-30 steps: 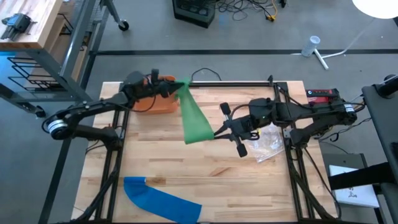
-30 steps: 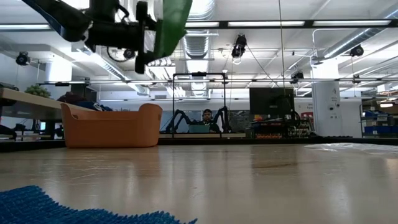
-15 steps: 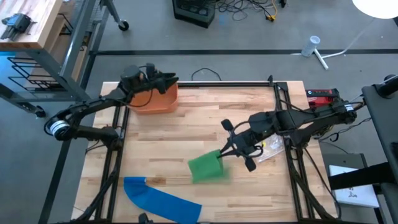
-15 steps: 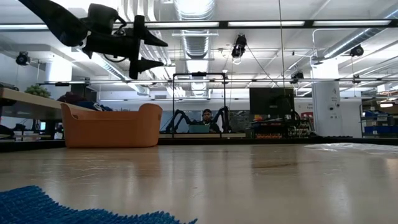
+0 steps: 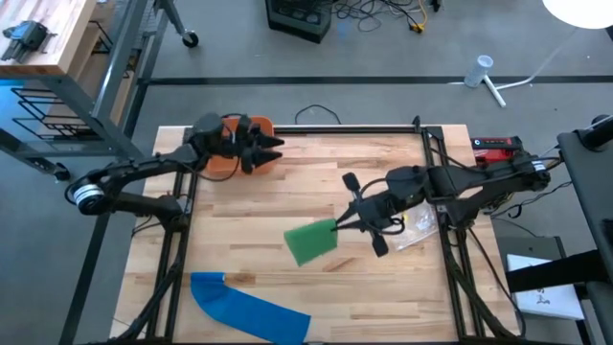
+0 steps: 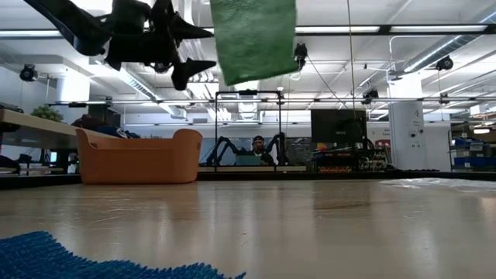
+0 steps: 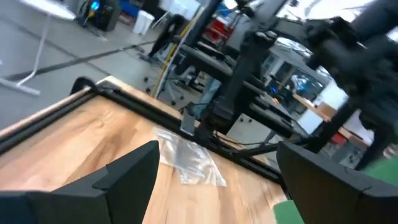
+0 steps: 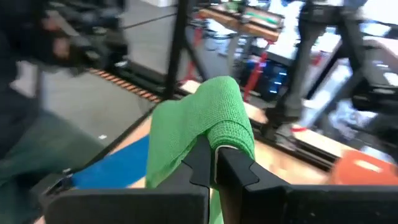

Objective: Roll bandage
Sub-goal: Roll the green bandage

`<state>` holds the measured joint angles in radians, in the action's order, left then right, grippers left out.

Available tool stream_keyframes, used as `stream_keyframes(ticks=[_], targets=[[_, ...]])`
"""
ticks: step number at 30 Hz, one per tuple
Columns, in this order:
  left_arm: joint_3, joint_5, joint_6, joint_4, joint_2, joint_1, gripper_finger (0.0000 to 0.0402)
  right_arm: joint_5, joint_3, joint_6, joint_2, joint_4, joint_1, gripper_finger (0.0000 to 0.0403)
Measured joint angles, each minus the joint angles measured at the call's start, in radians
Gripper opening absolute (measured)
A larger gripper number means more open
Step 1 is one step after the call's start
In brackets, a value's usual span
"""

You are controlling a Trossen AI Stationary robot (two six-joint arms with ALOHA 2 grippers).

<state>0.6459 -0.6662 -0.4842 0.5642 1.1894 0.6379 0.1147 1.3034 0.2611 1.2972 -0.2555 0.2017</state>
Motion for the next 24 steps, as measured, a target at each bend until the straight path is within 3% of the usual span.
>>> stream_keyframes(ticks=[4,10,20,24], targets=[[-0.099,0.007,0.008,0.219,-0.037,-0.046,0.0318,-0.120,0.000,-0.013,-0.002,0.002,-0.033,0.0002],[-0.264,0.119,0.144,0.516,-0.072,-0.120,0.0318,-0.126,0.000,0.003,-0.002,0.026,-0.087,0.0002],[-0.254,0.126,0.345,0.537,-0.054,-0.266,0.0317,-0.126,0.001,0.053,-0.002,0.122,-0.138,0.0002],[-0.216,0.155,0.371,0.466,-0.043,-0.292,0.0317,-0.137,0.001,0.054,-0.002,0.120,-0.149,0.0002]])
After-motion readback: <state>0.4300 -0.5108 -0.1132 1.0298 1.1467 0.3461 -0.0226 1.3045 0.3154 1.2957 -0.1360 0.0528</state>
